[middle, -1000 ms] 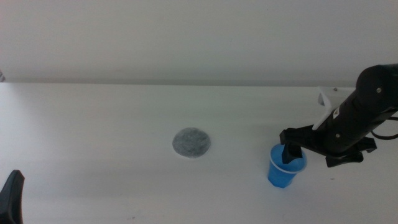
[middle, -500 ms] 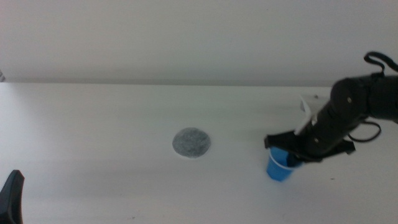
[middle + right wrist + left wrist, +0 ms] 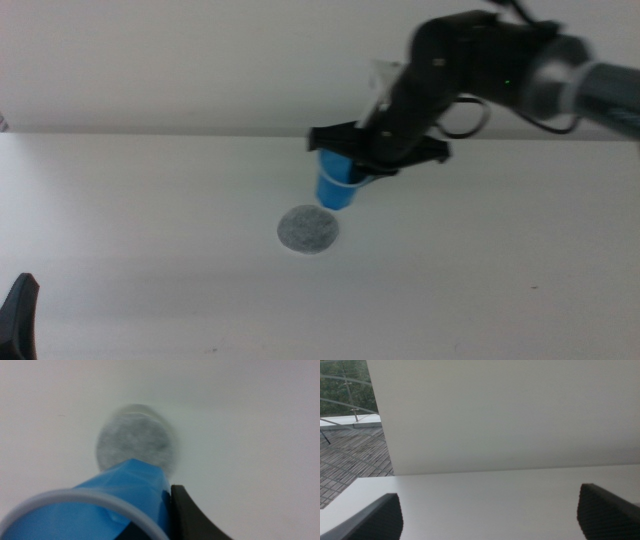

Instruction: Place an empty cup on a cup mat.

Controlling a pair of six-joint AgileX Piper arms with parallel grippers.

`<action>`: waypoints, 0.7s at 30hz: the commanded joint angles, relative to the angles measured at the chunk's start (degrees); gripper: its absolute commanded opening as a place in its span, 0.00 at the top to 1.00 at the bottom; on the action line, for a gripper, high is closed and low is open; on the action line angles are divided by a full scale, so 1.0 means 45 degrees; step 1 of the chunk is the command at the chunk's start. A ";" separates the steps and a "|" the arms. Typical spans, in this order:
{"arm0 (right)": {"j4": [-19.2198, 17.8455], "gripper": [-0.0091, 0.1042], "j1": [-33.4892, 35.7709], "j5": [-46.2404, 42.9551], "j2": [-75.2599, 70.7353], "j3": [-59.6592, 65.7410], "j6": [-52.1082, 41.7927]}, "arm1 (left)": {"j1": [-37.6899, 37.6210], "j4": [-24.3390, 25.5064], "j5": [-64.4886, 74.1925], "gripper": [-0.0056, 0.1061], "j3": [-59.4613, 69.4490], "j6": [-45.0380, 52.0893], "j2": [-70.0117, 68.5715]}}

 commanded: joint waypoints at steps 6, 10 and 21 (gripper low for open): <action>-0.0070 0.92 0.0497 0.1157 0.2049 -0.2434 0.0710 | -0.0107 0.0000 -0.0149 0.11 0.0523 0.0000 -0.0512; -0.0414 0.92 0.0497 0.1106 0.2327 -0.2460 0.1062 | -0.0107 0.0000 -0.0149 0.11 0.0523 0.0000 -0.0512; -0.0906 0.92 0.0634 0.0988 0.2883 -0.2460 0.1545 | -0.0107 0.0000 -0.0149 0.11 0.0523 0.0000 -0.0512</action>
